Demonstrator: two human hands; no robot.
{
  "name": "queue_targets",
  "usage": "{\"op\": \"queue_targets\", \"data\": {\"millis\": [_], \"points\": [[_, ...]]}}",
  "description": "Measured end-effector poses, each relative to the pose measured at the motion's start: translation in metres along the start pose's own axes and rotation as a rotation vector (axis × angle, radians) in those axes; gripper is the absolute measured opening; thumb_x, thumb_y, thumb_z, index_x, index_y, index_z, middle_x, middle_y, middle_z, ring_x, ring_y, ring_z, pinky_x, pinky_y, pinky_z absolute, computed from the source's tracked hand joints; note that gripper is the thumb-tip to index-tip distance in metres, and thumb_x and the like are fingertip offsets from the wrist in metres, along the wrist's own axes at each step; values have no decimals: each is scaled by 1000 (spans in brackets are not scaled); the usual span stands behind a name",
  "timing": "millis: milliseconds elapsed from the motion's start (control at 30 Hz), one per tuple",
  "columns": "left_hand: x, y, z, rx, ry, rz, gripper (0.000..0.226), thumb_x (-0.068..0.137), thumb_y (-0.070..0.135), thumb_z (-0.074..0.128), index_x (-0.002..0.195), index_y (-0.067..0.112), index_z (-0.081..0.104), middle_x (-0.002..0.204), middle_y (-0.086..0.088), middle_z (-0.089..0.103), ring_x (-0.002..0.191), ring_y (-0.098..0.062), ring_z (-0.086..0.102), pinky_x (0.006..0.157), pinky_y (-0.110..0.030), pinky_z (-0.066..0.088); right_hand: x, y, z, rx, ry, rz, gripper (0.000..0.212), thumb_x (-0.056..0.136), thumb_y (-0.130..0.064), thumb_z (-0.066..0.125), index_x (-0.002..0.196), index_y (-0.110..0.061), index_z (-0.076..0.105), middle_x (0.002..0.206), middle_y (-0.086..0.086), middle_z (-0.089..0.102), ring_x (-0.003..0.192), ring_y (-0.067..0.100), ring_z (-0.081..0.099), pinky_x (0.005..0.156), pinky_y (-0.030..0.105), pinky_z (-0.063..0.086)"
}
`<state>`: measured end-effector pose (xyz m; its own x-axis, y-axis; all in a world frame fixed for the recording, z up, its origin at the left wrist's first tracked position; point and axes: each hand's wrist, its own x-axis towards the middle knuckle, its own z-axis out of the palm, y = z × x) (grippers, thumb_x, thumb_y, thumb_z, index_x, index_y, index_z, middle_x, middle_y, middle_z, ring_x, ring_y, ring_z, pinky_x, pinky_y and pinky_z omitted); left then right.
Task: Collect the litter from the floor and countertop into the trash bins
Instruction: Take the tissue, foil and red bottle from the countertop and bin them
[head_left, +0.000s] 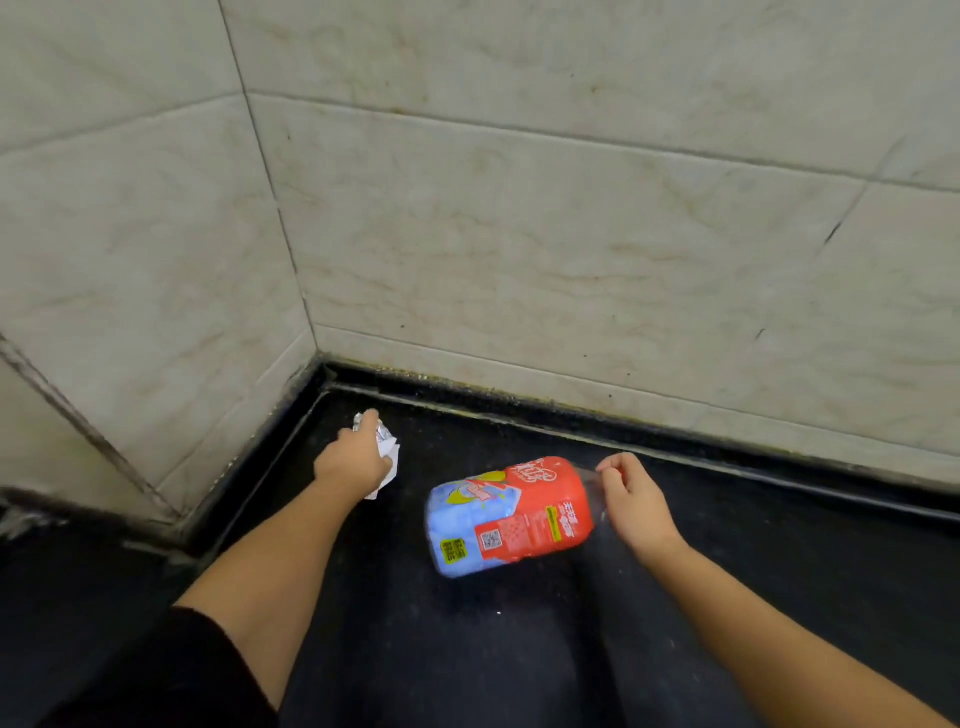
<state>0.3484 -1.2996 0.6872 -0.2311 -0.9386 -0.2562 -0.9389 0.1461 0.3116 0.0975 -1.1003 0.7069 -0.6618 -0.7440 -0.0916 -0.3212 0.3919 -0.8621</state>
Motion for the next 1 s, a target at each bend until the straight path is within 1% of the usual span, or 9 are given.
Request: {"op": "queue_targets", "data": {"millis": [133, 233, 367, 433, 467, 533, 633, 833, 1000], "points": [[-57, 1, -12, -25, 64, -30, 48, 84, 28, 55, 126, 18, 35, 120, -20, 56, 105, -39, 59, 86, -40, 47, -18, 5, -27, 15, -1, -23, 14, 94, -16, 42, 85, -16, 53, 81, 1, 58, 80, 22, 54, 73, 30, 40], [-116, 5, -9, -55, 123, -63, 49, 83, 31, 55, 127, 20, 35, 117, -19, 60, 104, -38, 60, 87, -41, 49, -36, 9, -43, 53, -48, -54, 16, 94, -16, 43, 79, -18, 51, 84, 8, 60, 78, 25, 54, 74, 34, 43], [-215, 10, 9, -83, 205, -149, 54, 82, 31, 56, 131, 24, 35, 118, -17, 60, 105, -37, 60, 85, -39, 48, -77, 14, -59, 80, -199, -112, 20, 92, -16, 43, 74, -22, 45, 76, 11, 59, 55, 21, 53, 51, 27, 41], [-269, 10, 23, -107, 228, -212, 53, 81, 30, 56, 130, 25, 35, 117, -16, 59, 103, -37, 61, 81, -38, 48, -103, 19, -65, 98, -276, -136, 18, 91, -14, 45, 76, -22, 45, 75, 10, 60, 50, 17, 55, 47, 23, 41], [-298, 9, 32, -119, 230, -241, 53, 81, 30, 56, 129, 26, 35, 116, -15, 59, 101, -36, 61, 78, -37, 47, -117, 22, -67, 109, -315, -140, 17, 91, -13, 46, 77, -22, 46, 76, 10, 60, 51, 16, 56, 49, 24, 46], [-355, 2, 49, -158, 240, -319, 52, 80, 30, 56, 128, 26, 36, 114, -14, 60, 100, -36, 61, 77, -37, 46, -146, 27, -66, 134, -404, -126, 12, 89, -13, 48, 79, -19, 48, 80, 10, 60, 54, 15, 59, 60, 36, 57], [-440, -16, 76, -232, 257, -470, 50, 80, 29, 54, 127, 28, 36, 117, -13, 60, 104, -35, 60, 83, -38, 48, -192, 26, -57, 113, -575, -168, 11, 86, -12, 53, 78, -19, 49, 91, 14, 60, 58, 16, 62, 75, 46, 60], [-609, -59, 118, -311, 351, -770, 44, 82, 31, 51, 124, 27, 37, 116, -9, 63, 103, -31, 60, 77, -34, 45, -313, 25, -31, 21, -865, -356, 7, 80, -5, 54, 85, -9, 53, 90, 21, 63, 57, 17, 64, 71, 42, 61], [-761, -69, 165, -374, 444, -986, 50, 83, 29, 53, 129, 25, 35, 118, -9, 63, 105, -33, 60, 77, -33, 45, -438, 50, -33, -33, -1067, -468, 7, 81, -3, 56, 84, -8, 52, 78, 10, 59, 50, 14, 61, 45, 21, 51]]}}
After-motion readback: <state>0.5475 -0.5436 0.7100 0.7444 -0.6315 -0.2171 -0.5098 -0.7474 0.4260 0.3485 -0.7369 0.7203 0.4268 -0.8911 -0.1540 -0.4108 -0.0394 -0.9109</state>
